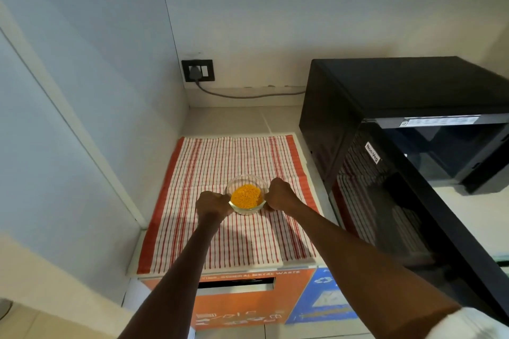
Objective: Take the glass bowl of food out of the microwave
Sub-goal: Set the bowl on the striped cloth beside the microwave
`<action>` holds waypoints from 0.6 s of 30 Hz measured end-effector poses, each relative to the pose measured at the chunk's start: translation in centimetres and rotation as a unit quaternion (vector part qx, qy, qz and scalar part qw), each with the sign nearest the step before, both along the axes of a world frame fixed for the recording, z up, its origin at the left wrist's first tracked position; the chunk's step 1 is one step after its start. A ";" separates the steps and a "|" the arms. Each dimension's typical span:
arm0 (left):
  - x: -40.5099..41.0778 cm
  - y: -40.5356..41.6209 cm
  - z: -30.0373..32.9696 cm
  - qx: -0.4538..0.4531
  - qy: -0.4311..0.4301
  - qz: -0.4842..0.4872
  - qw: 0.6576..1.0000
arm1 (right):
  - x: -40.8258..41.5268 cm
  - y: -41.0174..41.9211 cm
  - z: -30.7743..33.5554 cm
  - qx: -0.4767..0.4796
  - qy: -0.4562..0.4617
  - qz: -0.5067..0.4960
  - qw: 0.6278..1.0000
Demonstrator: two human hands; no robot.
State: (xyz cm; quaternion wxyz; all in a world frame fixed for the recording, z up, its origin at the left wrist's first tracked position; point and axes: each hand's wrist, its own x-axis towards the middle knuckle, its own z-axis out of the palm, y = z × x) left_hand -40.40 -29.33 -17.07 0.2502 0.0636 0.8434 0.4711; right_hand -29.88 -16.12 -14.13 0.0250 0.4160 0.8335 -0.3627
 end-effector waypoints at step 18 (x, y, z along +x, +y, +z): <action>5.7 -0.4 9.4 0.162 0.271 0.052 0.947 | 3.8 2.7 15.3 0.181 0.040 0.053 0.981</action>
